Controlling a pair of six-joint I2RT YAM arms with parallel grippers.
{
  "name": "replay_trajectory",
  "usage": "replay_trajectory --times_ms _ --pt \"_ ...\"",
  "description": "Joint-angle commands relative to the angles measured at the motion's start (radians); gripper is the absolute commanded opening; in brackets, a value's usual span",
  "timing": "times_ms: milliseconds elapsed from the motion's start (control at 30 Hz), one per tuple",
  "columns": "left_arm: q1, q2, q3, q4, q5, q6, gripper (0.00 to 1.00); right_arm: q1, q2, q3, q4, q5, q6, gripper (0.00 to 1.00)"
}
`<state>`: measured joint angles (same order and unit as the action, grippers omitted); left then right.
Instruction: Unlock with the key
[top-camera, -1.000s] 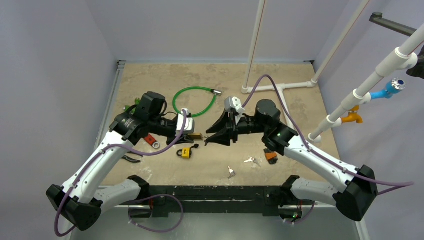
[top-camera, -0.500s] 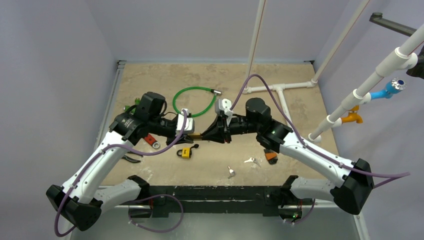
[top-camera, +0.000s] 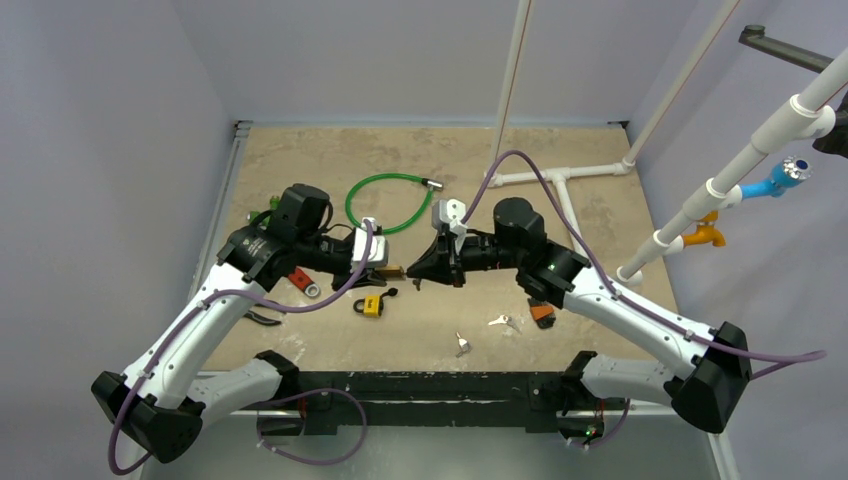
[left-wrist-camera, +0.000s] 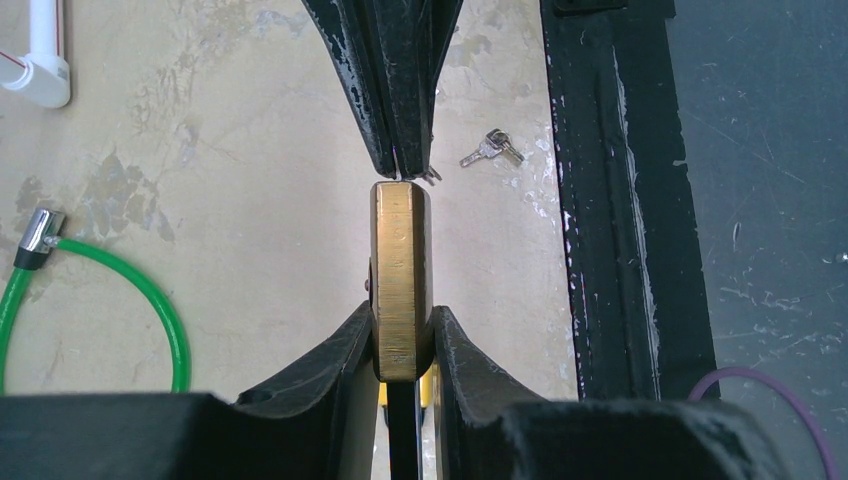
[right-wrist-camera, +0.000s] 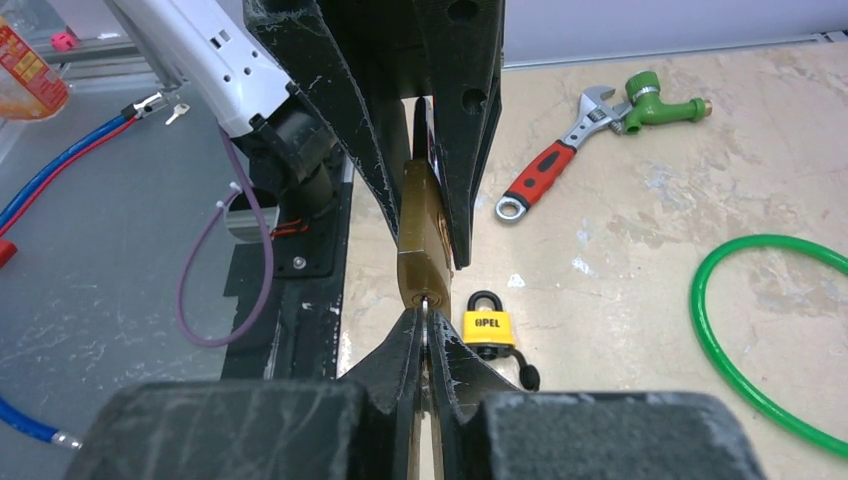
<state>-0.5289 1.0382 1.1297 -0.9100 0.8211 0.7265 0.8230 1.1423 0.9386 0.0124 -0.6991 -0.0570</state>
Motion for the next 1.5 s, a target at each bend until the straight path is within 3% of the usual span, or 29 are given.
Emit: replay_trajectory --times_ms 0,100,200,267,333,433,500,800,1267,1367,1467 --pt "0.0 -0.034 0.05 0.06 0.069 0.013 0.0 0.002 0.003 0.045 -0.033 0.057 -0.022 0.0" --pt "0.001 -0.035 0.051 0.058 0.067 0.014 0.0 0.006 0.017 0.068 -0.093 0.074 -0.047 0.0" --pt "0.0 -0.036 0.051 0.054 0.068 0.02 0.0 0.01 0.026 0.082 -0.121 0.083 -0.066 0.24" --pt "0.001 -0.036 0.051 0.053 0.069 0.022 0.0 0.012 0.03 0.094 -0.139 0.093 -0.077 0.27" --pt "0.001 -0.037 0.051 0.054 0.07 0.022 0.0 0.013 0.037 0.104 -0.146 0.091 -0.081 0.24" --pt "0.001 -0.04 0.051 0.053 0.072 0.022 0.0 0.015 0.046 0.121 -0.156 0.097 -0.085 0.04" --pt "0.0 -0.041 0.051 0.05 0.072 0.023 0.0 0.015 0.037 0.12 -0.148 0.114 -0.084 0.0" --pt "0.001 -0.043 0.045 0.02 0.057 0.06 0.0 0.015 -0.047 0.088 -0.153 0.221 -0.093 0.0" --pt "0.0 -0.034 0.042 0.006 0.024 0.083 0.0 0.012 -0.125 0.002 -0.134 0.267 -0.015 0.0" --pt "0.001 -0.003 0.006 0.059 -0.047 0.072 0.0 0.001 -0.133 -0.007 -0.135 0.256 0.009 0.0" --pt "0.001 0.059 -0.07 0.229 -0.178 -0.031 0.0 -0.01 -0.155 -0.023 -0.126 0.225 0.032 0.0"
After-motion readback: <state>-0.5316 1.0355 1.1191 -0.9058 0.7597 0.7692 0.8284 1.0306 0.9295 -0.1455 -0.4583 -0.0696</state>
